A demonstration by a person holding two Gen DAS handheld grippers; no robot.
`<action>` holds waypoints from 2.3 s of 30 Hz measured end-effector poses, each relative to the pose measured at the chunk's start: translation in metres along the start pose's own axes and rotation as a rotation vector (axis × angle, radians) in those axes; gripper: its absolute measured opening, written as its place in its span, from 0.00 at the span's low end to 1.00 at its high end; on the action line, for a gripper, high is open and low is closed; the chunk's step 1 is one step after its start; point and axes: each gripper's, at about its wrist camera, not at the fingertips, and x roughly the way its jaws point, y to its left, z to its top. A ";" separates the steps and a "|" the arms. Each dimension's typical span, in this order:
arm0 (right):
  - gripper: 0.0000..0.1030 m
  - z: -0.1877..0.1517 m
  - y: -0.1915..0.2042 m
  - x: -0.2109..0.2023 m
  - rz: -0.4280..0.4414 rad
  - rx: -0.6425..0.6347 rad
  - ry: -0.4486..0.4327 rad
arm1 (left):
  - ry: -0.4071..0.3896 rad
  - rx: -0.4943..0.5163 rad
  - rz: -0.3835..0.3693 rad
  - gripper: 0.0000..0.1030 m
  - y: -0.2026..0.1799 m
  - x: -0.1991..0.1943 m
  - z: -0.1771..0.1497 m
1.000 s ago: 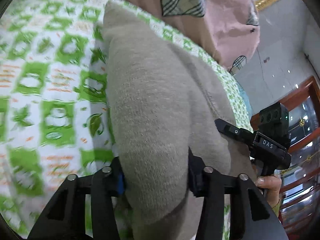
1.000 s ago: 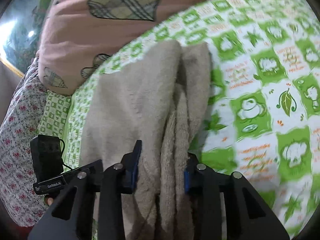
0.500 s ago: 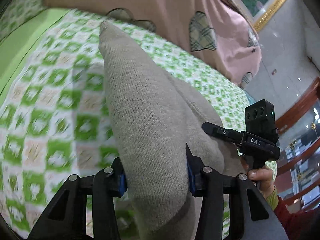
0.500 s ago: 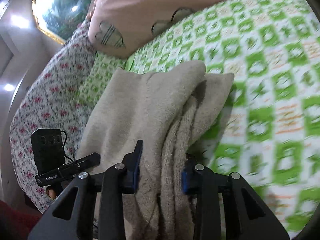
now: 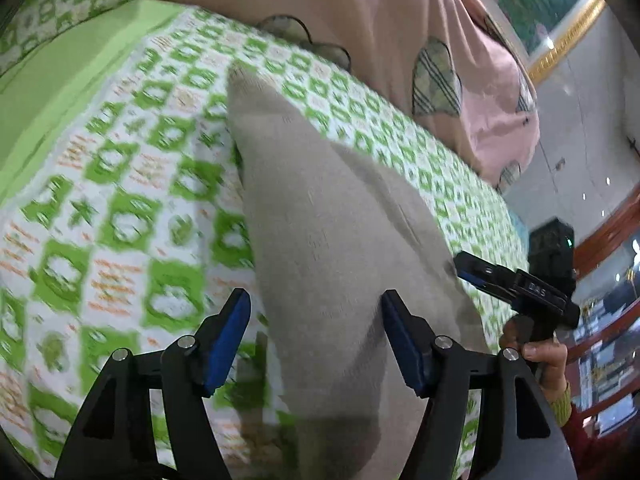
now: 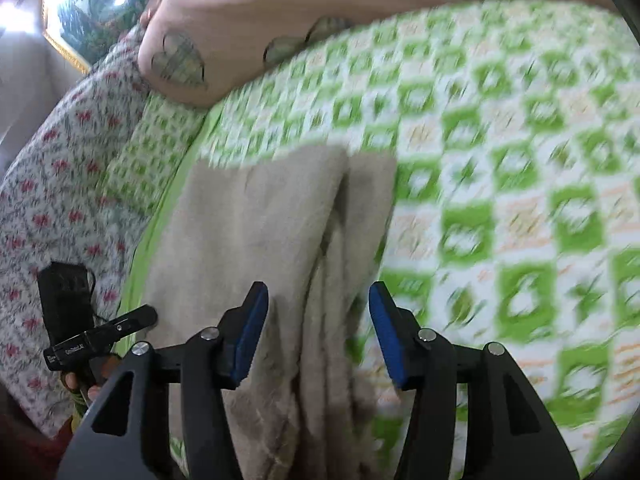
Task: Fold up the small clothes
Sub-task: 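Lift the bundle edges with both grippers and fold them over onto the bundle, then open both grippers and release the folded sweater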
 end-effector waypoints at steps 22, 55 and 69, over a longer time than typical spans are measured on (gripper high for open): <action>0.08 0.031 -0.029 0.049 -0.003 0.083 -0.006 | 0.043 0.079 0.365 0.35 -0.012 0.102 0.100; 0.40 -0.107 0.013 -0.041 -0.001 -0.032 0.035 | -0.013 0.307 0.282 0.44 -0.076 -0.029 -0.142; 0.06 -0.098 0.012 -0.056 -0.059 -0.112 0.015 | -0.058 0.088 0.553 0.06 -0.078 -0.021 -0.152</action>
